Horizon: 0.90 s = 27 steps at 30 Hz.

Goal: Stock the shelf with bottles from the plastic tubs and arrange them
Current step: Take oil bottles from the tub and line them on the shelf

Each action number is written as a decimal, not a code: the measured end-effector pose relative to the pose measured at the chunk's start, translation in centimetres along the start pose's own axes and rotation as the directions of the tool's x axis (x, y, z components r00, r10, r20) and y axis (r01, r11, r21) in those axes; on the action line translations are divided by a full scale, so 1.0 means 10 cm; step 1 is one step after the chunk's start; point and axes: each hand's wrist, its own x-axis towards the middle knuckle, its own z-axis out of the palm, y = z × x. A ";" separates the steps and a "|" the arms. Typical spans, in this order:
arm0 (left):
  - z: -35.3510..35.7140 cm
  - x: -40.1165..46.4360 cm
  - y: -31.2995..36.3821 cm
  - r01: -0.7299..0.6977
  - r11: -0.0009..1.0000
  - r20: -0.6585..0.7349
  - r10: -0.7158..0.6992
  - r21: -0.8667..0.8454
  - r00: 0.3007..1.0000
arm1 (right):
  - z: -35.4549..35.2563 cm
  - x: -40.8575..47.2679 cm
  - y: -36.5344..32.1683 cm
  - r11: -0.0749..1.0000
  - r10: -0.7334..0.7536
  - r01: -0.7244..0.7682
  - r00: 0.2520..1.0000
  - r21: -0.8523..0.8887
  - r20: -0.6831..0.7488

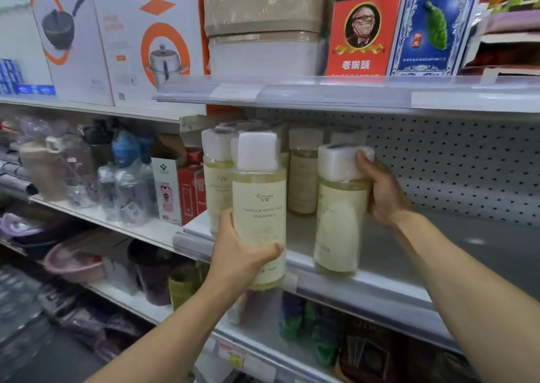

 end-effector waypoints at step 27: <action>-0.16 -0.05 -0.02 -0.051 0.998 0.054 0.053 -0.048 0.997 | 0.10 -0.49 0.48 0.804 0.265 -0.296 0.955 -0.515 -0.136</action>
